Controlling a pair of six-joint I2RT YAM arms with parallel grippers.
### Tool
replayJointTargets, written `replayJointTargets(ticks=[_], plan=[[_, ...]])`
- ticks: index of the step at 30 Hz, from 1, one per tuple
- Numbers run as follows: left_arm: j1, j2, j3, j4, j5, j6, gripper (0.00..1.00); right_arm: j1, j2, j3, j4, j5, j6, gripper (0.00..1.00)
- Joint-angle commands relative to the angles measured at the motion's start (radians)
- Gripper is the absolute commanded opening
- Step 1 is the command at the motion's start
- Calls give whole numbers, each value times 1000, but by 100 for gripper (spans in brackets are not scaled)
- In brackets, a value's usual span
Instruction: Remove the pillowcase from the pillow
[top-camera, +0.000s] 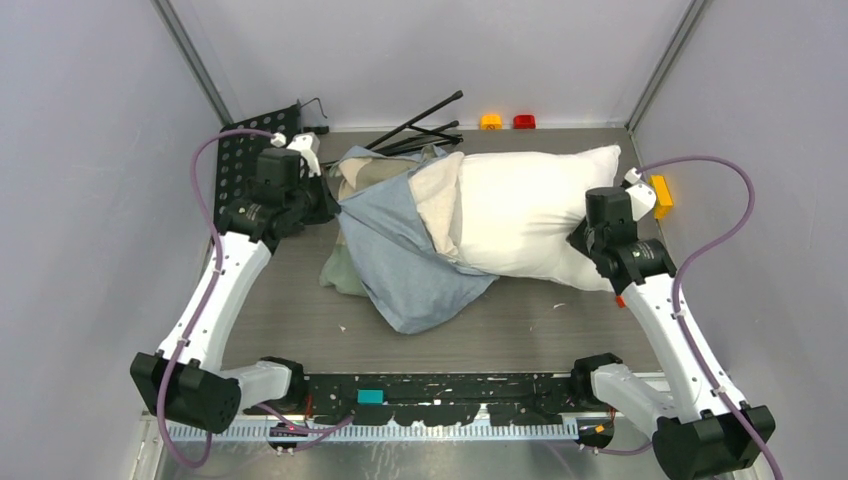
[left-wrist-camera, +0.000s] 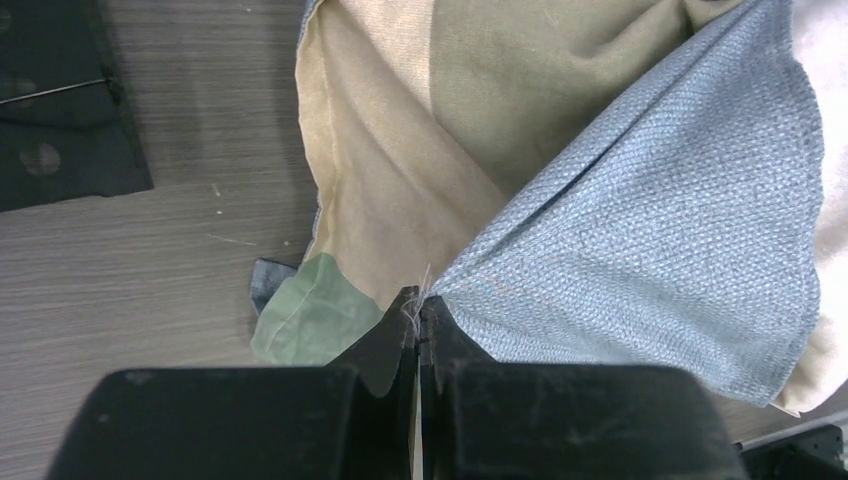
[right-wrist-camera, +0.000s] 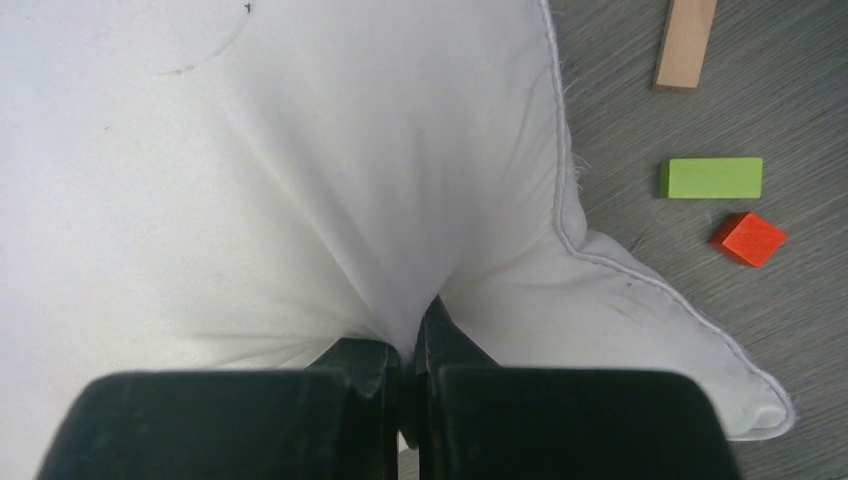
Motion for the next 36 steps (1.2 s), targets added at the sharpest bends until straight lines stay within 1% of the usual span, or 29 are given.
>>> replayJointTargets(ticks=[1, 3, 4, 5, 6, 7, 8, 9, 10, 11, 13, 15, 17, 18, 21, 22, 24, 26, 28, 30, 32, 33, 34, 36], plan=[[48, 11, 64, 40, -29, 9, 0, -46, -37, 95, 77, 158, -42, 0], [47, 29, 65, 55, 78, -1, 0, -46, -36, 86, 135, 6, -132, 1], [44, 43, 68, 54, 110, -7, 0, -46, -31, 83, 171, -102, -167, 5], [39, 58, 79, 48, 137, -9, 0, -46, -19, 90, 178, -163, -186, 15], [33, 73, 90, 36, 151, -9, 0, -46, -3, 104, 174, -217, -197, 29], [28, 85, 102, 20, 160, -7, 3, -46, 18, 123, 161, -258, -207, 52], [25, 96, 113, 5, 170, -4, 10, -45, 38, 147, 141, -295, -214, 65], [18, 103, 124, -17, 172, -2, 20, -46, 58, 168, 119, -323, -217, 73], [6, 106, 140, -39, 168, 7, 34, -46, 77, 188, 99, -343, -217, 79], [-14, 109, 158, -71, 145, 19, 47, -46, 93, 206, 78, -361, -218, 81], [-100, 112, 205, -161, 22, 55, 67, -46, 114, 232, 47, -421, -230, 84], [-214, 111, 239, -204, -136, 62, 75, -45, 122, 249, 22, -453, -238, 86], [-311, 110, 263, -233, -223, 35, 83, -38, 132, 264, -14, -471, -241, 87], [-355, 114, 275, -242, -261, 17, 85, -27, 139, 273, -33, -471, -242, 87], [-487, 129, 303, -252, -365, -39, 98, 38, 152, 269, -72, -424, -243, 88], [-534, 140, 308, -248, -393, -56, 99, 63, 153, 255, -73, -400, -241, 88], [-624, 168, 318, -236, -433, -94, 100, 95, 155, 216, -63, -348, -236, 88], [-717, 207, 343, -221, -432, -149, 100, 101, 165, 164, -33, -336, -230, 88], [-819, 253, 370, -203, -465, -199, 100, 103, 189, 104, -1, -319, -228, 88], [-865, 294, 379, -174, -515, -243, 100, 101, 212, 67, 37, -306, -227, 88], [-893, 340, 377, -161, -583, -331, 100, 102, 223, 33, 96, -313, -220, 89], [-898, 357, 376, -165, -645, -388, 100, 102, 226, 17, 120, -319, -212, 88], [-900, 372, 374, -166, -671, -435, 100, 102, 229, 4, 145, -328, -206, 87], [-901, 396, 367, -129, -675, -453, 100, 101, 233, -17, 181, -348, -192, 80]])
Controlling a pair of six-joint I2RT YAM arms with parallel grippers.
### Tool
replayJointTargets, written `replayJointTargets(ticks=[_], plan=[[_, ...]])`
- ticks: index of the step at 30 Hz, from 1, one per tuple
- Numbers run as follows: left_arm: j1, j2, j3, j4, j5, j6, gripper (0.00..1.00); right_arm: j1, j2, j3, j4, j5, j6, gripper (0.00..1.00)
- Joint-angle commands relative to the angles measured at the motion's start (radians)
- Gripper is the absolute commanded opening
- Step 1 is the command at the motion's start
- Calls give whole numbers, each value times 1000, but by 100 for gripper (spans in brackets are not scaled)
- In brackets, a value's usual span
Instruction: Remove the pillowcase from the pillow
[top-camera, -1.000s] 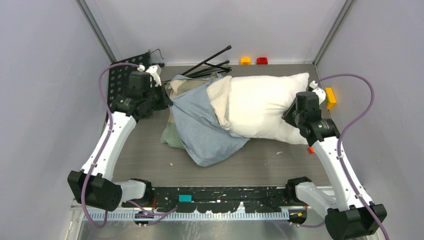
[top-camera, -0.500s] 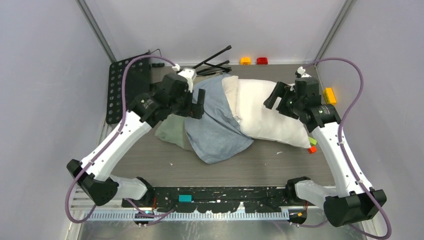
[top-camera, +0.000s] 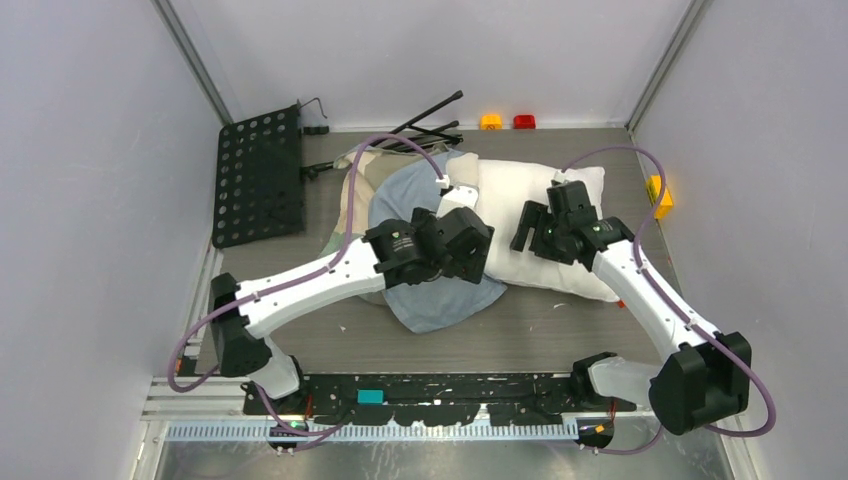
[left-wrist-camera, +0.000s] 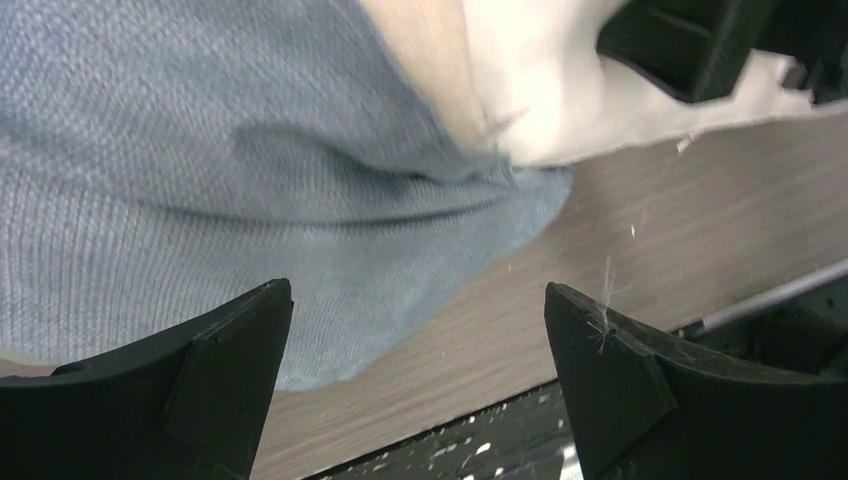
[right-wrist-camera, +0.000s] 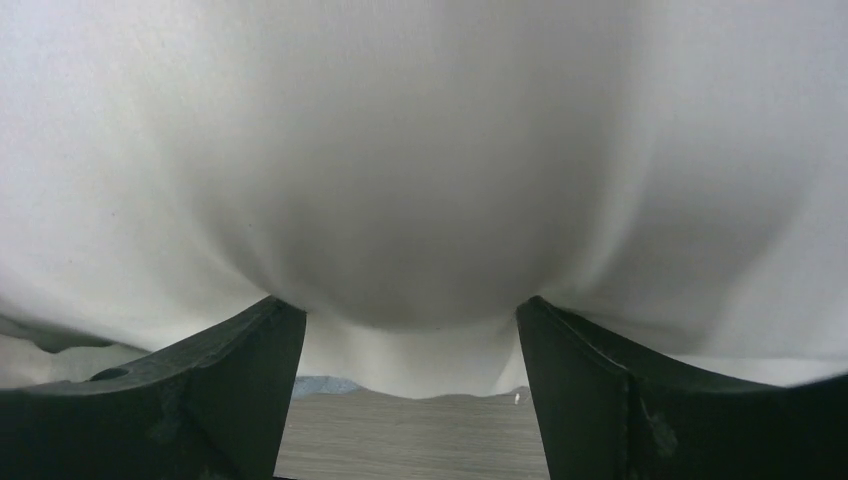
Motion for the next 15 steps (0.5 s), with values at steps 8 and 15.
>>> replayJointTargets(ticks=[8, 15], plan=[[16, 102, -37, 198, -373, -249, 100, -1, -31, -62, 185, -58, 58, 68], [150, 190, -85, 374, -131, -211, 100, -2, -78, -89, 182, -45, 52, 62]])
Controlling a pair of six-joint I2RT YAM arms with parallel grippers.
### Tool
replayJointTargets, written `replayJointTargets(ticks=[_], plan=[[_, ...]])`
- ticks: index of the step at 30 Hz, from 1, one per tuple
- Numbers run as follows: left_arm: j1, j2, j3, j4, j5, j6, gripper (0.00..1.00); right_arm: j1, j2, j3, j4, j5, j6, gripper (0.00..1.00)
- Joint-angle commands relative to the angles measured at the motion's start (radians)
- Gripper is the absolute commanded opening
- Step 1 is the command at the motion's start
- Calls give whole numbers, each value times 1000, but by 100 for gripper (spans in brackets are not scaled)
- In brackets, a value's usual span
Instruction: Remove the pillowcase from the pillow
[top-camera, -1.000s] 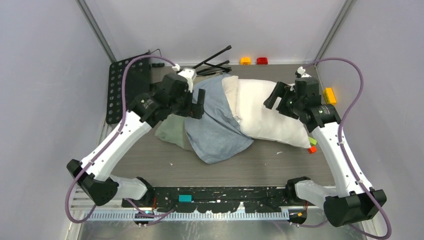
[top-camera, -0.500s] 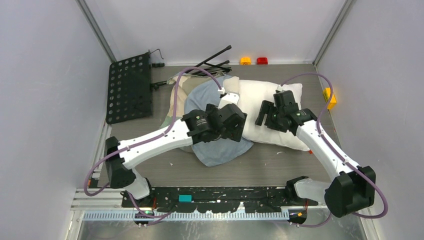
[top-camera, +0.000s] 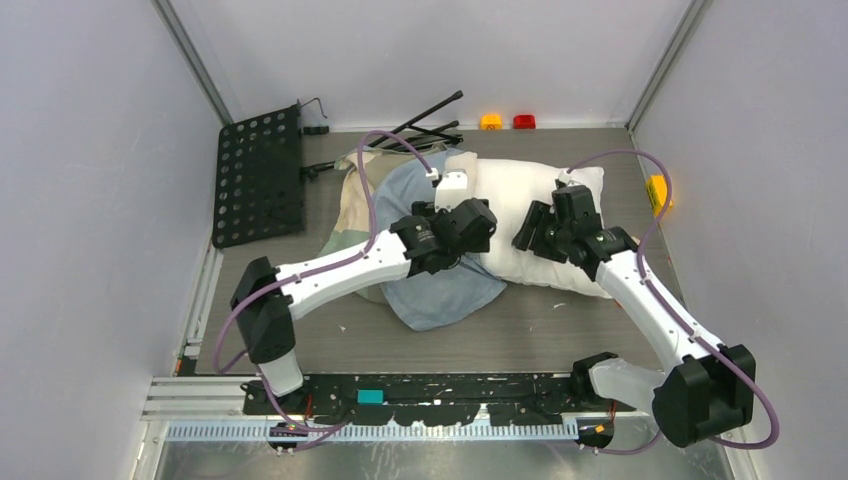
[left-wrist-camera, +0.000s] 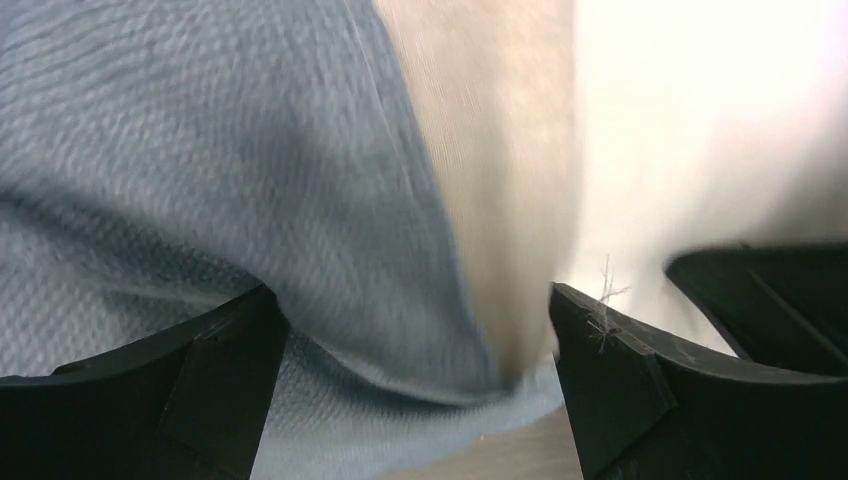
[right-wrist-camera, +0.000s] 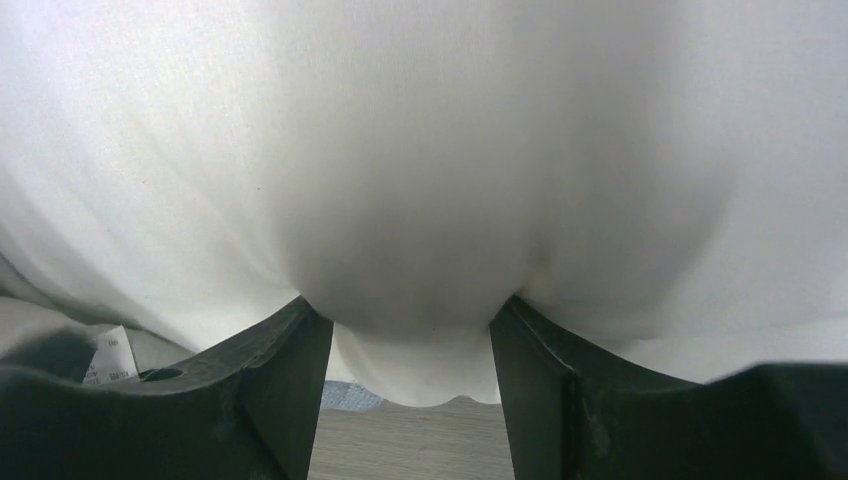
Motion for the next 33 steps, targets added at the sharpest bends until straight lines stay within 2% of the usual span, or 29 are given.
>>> replayJointTargets(ticks=[1, 2, 5, 7, 9, 12, 17, 20, 23, 29, 32, 33], plan=[[105, 61, -22, 120, 111, -22, 97, -1, -33, -11, 55, -3, 13, 59], [113, 65, -27, 99, 95, -22, 92, -1, -36, -6, 44, 29, 11, 54], [118, 25, -77, 43, -4, -25, 73, -4, -58, 15, -4, 154, 8, 28], [132, -31, -133, 23, -38, -17, 61, -18, -83, 23, -23, 218, 10, 15], [179, -99, -198, -4, -38, -13, 53, -46, -110, 28, -32, 267, 13, 11], [265, -225, -300, -20, -19, 24, 47, -102, -147, 39, -40, 315, 17, 1], [422, -458, -444, -20, 8, 137, 40, -181, -179, 54, -58, 335, 41, 0], [513, -530, -480, 8, 92, 197, 33, -186, -201, 54, -61, 349, 73, 0], [576, -529, -460, -22, 179, 221, 28, -186, -209, 69, -60, 353, 85, 0], [636, -506, -377, -85, 154, 262, 27, -188, -194, 169, -113, 393, 38, 0], [650, -511, -355, -54, 267, 303, 26, -187, -192, 212, -127, 305, -10, 2], [650, -510, -350, -43, 348, 317, 25, -188, -192, 222, -127, 251, -26, 8]])
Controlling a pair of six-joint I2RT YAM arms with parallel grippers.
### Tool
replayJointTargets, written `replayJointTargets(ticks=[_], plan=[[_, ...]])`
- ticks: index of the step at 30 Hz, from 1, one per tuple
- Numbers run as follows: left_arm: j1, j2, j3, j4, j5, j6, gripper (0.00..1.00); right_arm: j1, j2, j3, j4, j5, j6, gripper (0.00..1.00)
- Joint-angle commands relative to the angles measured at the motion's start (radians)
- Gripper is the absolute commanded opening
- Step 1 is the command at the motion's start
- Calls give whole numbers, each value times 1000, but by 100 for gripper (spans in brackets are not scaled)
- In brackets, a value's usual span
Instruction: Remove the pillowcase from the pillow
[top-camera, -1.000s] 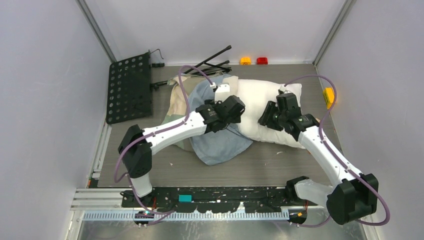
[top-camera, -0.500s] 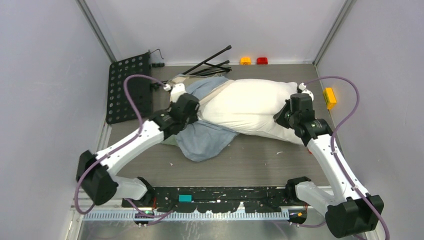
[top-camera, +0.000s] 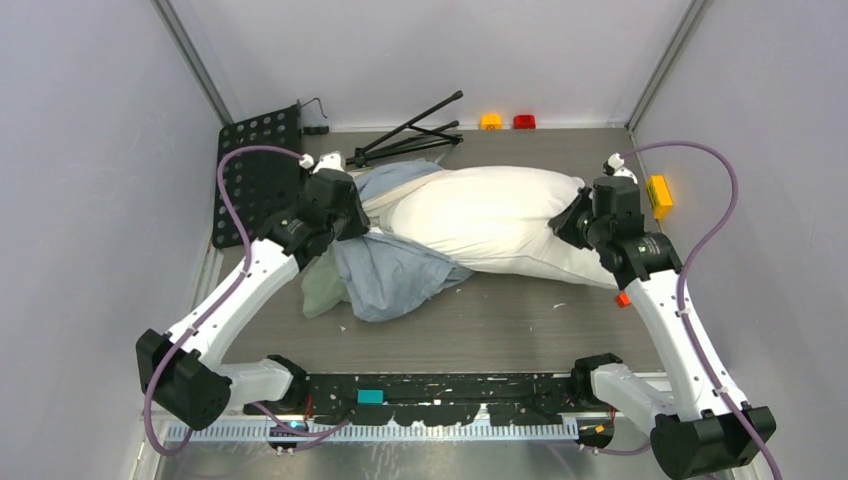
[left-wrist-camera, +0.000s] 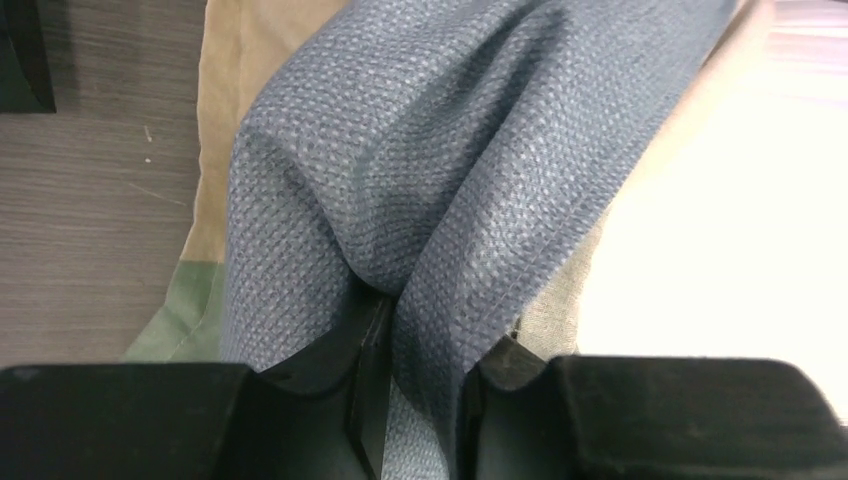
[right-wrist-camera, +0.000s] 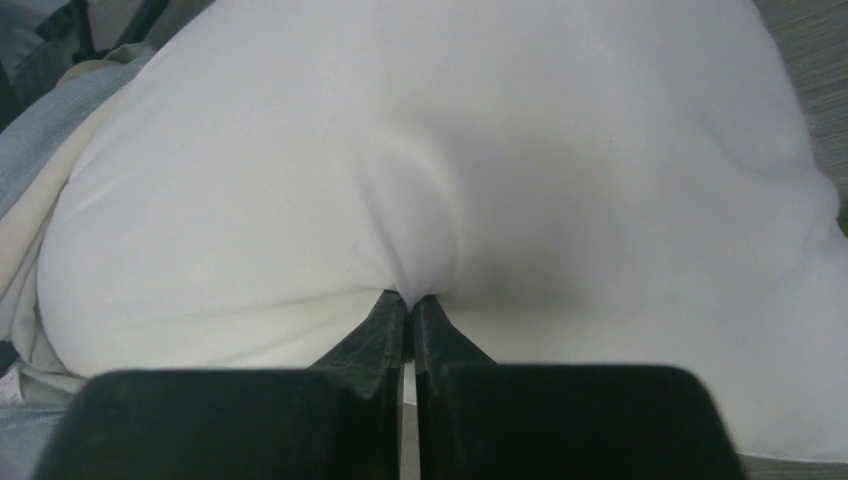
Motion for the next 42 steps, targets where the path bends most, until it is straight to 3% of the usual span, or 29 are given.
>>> replayJointTargets(ticks=[1, 3, 5, 8, 9, 11, 14, 18, 26, 32, 36, 39, 42], plan=[[79, -27, 64, -82, 7, 148, 24, -64, -17, 104, -6, 112, -124, 17], [80, -27, 69, -50, 176, 210, 16, -64, -10, 111, -1, -15, -148, 47], [80, -31, 71, -32, 296, 247, 15, -64, -5, 118, -2, -124, -159, 66], [80, -33, 84, -41, 324, 242, 15, -62, -8, 135, -7, -221, -199, 83], [80, -30, 93, -49, 324, 245, 15, -53, -7, 152, -27, -253, -227, 84], [80, -19, 114, -74, 323, 251, 14, 47, -2, 219, -104, -175, -299, 94], [80, 3, 135, -96, 346, 253, 13, 306, -8, 262, -150, 91, -352, 94], [80, 11, 134, -96, 358, 248, 10, 459, 8, 208, -99, 150, -336, 94], [80, -11, 139, -112, 341, 263, 10, 577, 103, 69, -49, 314, -275, 94], [80, -11, 145, -114, 324, 265, 10, 581, 162, -82, 57, 402, -230, 94], [80, -10, 146, -122, 322, 262, 10, 581, 274, -64, 62, 474, -190, 93], [80, -12, 145, -122, 314, 267, 10, 579, 312, -38, 86, 497, -195, 78], [80, -8, 154, -124, 303, 268, 11, 579, 294, -21, 124, 455, -203, 41]])
